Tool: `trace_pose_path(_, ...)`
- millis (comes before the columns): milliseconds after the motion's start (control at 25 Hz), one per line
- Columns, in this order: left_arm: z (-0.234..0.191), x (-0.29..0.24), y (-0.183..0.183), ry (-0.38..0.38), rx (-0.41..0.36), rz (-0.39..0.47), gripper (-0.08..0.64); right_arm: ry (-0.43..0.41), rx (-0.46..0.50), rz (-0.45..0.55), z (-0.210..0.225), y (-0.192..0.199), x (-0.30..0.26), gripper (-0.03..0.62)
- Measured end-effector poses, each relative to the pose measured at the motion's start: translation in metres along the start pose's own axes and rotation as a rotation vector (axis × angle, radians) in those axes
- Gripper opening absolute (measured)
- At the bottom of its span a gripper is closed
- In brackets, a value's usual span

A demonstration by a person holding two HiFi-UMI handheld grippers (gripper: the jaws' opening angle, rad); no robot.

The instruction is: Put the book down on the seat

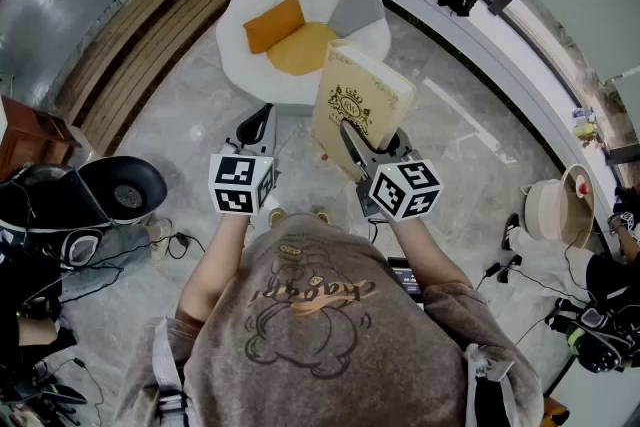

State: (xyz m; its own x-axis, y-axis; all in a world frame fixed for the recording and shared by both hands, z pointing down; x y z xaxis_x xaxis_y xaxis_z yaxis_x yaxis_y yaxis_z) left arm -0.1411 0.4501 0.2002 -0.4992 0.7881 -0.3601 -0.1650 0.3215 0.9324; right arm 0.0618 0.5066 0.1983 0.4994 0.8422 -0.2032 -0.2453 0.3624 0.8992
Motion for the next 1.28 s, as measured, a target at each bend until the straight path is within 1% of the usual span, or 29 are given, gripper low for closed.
trace_pose_path(200, 0.001, -0.001, -0.002, 0.001, -0.003, -0.002, 0.003, -0.01, -0.003, -0.003, 0.002, -0.003, 0.0, 0.232)
trace_pose_path(400, 0.0, -0.001, -0.003, 0.001, -0.008, -0.002, 0.004, -0.032, -0.017, 0.019, 0.001, -0.004, 0.002, 0.232)
trace_pose_path(760, -0.015, 0.006, -0.001, 0.008, -0.02, 0.0, 0.004, -0.004, -0.025, -0.009, -0.006, -0.012, 0.004, 0.232)
trace_pose_path(920, -0.015, 0.001, 0.015, 0.001, -0.007, 0.013, 0.003, -0.004, 0.0, -0.008, 0.003, -0.003, 0.002, 0.232)
trace_pose_path(1080, -0.001, -0.006, 0.039, -0.012, -0.014, 0.025, 0.003, -0.025, 0.017, -0.001, 0.017, 0.015, 0.009, 0.232)
trace_pose_path(1280, 0.018, 0.011, 0.044, -0.029, -0.018, 0.03, 0.003, -0.051, 0.012, -0.011, 0.014, 0.02, 0.032, 0.232)
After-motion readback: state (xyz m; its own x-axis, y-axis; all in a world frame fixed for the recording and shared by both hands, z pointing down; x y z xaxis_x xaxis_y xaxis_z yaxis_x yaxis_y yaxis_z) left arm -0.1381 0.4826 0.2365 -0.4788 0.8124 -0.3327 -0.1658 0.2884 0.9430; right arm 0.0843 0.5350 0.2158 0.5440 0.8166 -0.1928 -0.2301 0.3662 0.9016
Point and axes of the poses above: the fingertips, and each gripper's own axes: x backward along the fingers, z to its right, y out of its underside, the point moved 6 cm from there along x, backward along the fingers, and after that the axes turned 6 degrees about -y, right-handed, at the moved point
